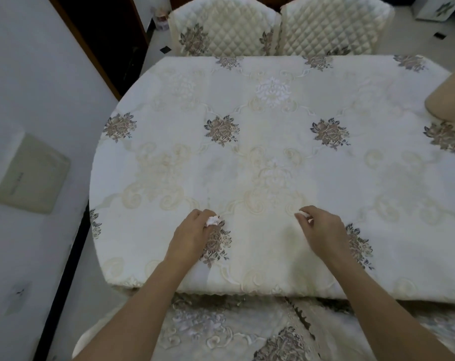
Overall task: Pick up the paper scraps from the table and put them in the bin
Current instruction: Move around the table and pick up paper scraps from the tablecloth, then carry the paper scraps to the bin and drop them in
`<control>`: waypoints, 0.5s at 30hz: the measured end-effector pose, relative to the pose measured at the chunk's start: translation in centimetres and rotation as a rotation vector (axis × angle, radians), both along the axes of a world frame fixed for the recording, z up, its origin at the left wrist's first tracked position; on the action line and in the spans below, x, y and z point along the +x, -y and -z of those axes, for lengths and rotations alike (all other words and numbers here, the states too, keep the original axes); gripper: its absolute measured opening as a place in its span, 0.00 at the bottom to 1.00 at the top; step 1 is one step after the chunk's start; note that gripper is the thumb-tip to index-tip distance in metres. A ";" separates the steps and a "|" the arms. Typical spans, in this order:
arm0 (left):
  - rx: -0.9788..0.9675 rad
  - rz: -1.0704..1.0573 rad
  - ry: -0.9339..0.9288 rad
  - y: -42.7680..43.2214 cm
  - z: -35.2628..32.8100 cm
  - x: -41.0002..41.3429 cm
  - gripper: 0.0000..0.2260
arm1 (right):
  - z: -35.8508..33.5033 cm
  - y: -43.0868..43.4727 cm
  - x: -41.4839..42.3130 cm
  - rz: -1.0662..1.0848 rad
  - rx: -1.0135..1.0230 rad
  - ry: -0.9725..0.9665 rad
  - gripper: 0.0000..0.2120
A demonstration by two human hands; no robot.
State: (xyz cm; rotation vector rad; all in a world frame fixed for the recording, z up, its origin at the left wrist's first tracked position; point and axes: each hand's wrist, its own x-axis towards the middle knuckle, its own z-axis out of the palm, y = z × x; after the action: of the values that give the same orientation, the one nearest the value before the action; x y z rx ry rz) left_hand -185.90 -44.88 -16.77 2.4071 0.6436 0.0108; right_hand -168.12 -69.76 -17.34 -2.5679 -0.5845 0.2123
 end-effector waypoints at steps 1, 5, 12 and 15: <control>-0.009 -0.013 0.011 0.1 -0.7 0.3 0.06 | -1.0 -0.3 -0.2 -0.004 0.036 0.020 0.09; -0.014 -0.087 0.114 0.6 -4.8 1.6 0.07 | -5.2 -1.7 -1.4 -0.017 0.154 0.109 0.09; 0.012 -0.083 0.242 1.4 -12.4 3.5 0.10 | -11.5 -3.7 -2.4 0.024 0.315 0.102 0.06; 0.061 -0.037 0.261 2.3 -14.2 4.0 0.10 | -13.0 -3.4 -3.0 0.043 0.352 0.130 0.05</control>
State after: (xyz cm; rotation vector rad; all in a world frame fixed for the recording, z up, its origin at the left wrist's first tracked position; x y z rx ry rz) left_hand -181.87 -47.23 -2.58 2.3961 0.5718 0.3589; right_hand -171.11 -66.40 -4.32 -2.2599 -0.5581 -0.0684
